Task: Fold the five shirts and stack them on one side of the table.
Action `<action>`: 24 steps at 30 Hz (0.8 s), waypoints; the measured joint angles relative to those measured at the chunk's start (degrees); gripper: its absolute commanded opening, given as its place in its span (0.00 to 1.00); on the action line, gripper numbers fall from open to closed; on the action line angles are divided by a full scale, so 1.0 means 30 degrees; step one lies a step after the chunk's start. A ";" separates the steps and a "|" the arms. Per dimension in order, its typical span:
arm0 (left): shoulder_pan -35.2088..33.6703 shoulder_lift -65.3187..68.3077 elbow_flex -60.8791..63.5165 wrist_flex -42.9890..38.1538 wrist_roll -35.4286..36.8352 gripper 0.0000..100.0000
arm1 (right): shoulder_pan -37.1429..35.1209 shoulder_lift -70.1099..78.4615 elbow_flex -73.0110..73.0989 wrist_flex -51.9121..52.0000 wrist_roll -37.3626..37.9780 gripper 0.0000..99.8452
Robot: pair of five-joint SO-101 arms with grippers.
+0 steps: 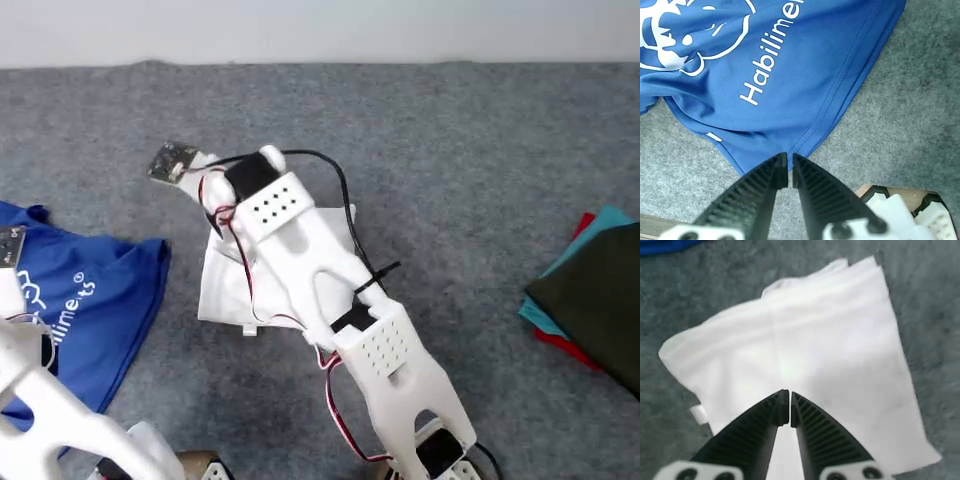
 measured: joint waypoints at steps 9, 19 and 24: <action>0.0000 0.0000 0.0000 0.0000 0.0000 0.04 | -0.0029 -0.5304 0.9612 0.0000 -0.0293 0.01; 0.0000 0.0000 0.0000 0.0000 0.0000 0.04 | 0.1319 -0.6154 1.5707 -0.0703 -0.0293 0.01; 0.0000 0.0000 0.0000 0.0000 0.0000 0.04 | 0.1319 -0.6154 1.6791 -0.2139 -0.0293 0.01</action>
